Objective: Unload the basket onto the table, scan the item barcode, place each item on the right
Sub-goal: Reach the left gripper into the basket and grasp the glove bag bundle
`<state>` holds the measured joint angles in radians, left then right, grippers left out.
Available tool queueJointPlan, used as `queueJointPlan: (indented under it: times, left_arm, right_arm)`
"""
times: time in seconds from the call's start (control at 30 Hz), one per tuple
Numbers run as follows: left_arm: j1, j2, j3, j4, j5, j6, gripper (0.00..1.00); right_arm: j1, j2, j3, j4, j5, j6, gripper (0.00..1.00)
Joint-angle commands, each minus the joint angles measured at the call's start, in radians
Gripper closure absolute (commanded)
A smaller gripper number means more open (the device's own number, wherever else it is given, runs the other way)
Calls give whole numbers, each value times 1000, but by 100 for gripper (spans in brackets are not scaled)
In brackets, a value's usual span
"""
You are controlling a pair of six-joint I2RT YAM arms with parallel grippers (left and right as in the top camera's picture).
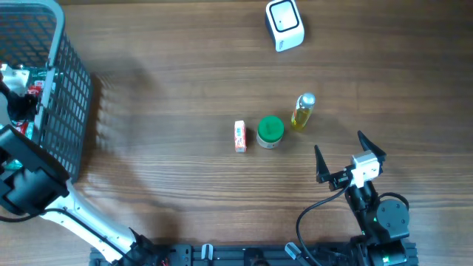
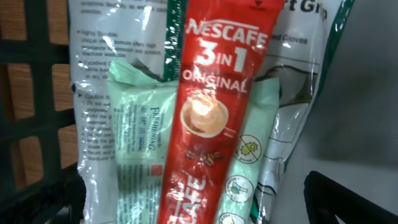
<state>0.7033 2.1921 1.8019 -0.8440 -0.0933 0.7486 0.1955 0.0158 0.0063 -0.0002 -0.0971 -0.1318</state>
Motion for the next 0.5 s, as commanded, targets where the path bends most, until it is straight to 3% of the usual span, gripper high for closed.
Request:
queueJointPlan:
  times: [0.0,0.13,0.2,0.23,0.27,0.4,0.47]
  left_arm:
    - [2,15,-65,68,-46,30,0]
    - [11,15,-141,143,-50,30,0]
    - [16,15,-165,166,-50,30,7]
    - [19,15,-168,172,-50,30,16]
    - [21,15,-168,176,-50,30,34]
    - [23,15,-168,175,-37,29,80]
    - [23,15,-168,166,-16,-8,89]
  right_arm:
    - [-1,-5,-1,5,3,2,0]
    - [-1,-5,-1,5,3,2,0]
    - [-1,-5,-1,5,3,2,0]
    - [-1,-5,-1,5,3,1,0]
    - [-1,-5,-1,5,3,2,0]
    - [-1,-5,-1,5,3,1,0]
    - [-1,-5,-1,5,3,1,0]
